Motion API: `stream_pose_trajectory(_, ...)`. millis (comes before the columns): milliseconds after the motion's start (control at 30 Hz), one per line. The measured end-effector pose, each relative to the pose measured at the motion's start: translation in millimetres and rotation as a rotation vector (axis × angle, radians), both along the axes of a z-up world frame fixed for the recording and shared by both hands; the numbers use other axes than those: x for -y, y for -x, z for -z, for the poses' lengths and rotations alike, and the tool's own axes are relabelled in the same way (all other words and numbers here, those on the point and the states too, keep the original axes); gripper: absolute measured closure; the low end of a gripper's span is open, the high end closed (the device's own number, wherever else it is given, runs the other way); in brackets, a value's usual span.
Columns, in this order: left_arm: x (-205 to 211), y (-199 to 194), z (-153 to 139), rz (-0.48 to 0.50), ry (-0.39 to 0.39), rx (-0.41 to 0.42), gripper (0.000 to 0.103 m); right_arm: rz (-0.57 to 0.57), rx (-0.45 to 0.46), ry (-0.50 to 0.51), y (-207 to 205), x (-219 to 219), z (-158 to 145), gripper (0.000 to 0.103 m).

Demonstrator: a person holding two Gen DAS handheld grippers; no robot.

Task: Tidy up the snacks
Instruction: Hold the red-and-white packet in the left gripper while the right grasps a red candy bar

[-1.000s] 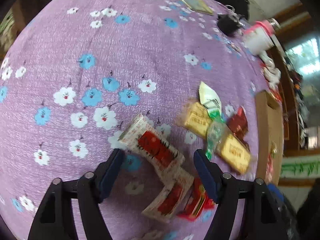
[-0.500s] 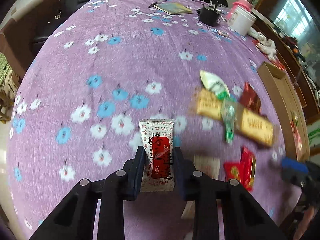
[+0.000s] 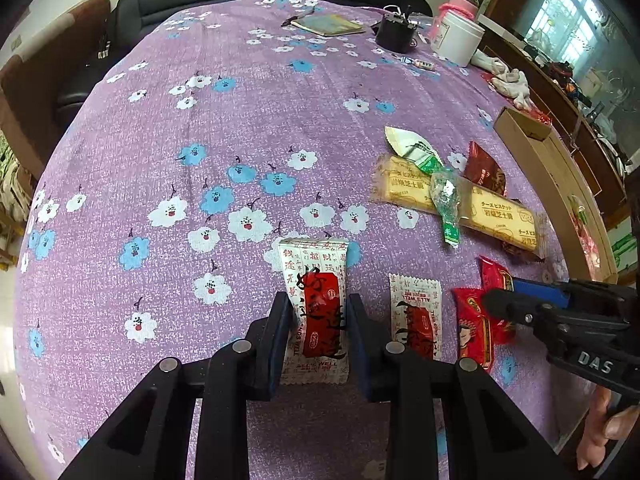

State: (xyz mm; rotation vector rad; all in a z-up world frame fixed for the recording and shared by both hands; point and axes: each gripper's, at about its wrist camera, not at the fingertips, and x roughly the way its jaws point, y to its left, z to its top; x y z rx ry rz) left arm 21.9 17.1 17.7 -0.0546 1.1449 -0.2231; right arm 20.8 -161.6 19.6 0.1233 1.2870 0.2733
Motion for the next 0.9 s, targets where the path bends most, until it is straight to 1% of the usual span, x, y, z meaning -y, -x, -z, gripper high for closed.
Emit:
stream_pose_trajectory(33, -1.6, 1.0, 0.1, -0.005, 0.011, 0.007, 0.074, -0.009, 0.010, 0.034, 1.6, -2.4, -0.7, 0.084)
stream_pose_trajectory(100, -4.6, 3.7, 0.3, -0.011, 0.036, 0.023, 0.076, -0.020, 0.039, 0.074, 2.8, -2.6, -3.6, 0.084)
stream_pose_trajectory(200, -6.0, 8.8, -0.2, -0.017, 0.064, 0.039, 0.076, -0.012, 0.060, 0.060, 4.5, 2.3, -10.8, 0.084)
stream_pose_trajectory(267, -4.7, 9.4, -1.2, -0.015, 0.064, 0.041, 0.077, -0.012, 0.076, 0.060, 5.8, 5.4, -17.4, 0.084)
stream_pose_trajectory(400, -2.0, 9.5, -6.1, -0.018, 0.067, 0.050, 0.077, -0.028, 0.102, 0.014, 6.7, 4.9, -29.1, 0.084)
stream_pose_trajectory(533, 0.6, 11.9, -11.9, -0.025, 0.065, 0.058, 0.076, -0.063, 0.140, -0.082, 11.6, 3.8, -39.0, 0.084)
stream_pose_trajectory(600, 0.6, 13.4, -15.1, -0.032, 0.066, 0.061, 0.076, -0.084, 0.162, -0.111, 13.0, 2.2, -43.3, 0.084)
stream_pose_trajectory(800, -7.1, 26.1, -29.2, -0.083, 0.074, 0.090, 0.076, -0.133, 0.156, -0.145, 11.7, -9.5, -46.5, 0.084)
stream_pose_trajectory(900, -14.0, 33.6, -34.3, -0.117, 0.073, 0.099, 0.076, -0.180, 0.159, -0.149, 11.6, -21.0, -50.5, 0.084)
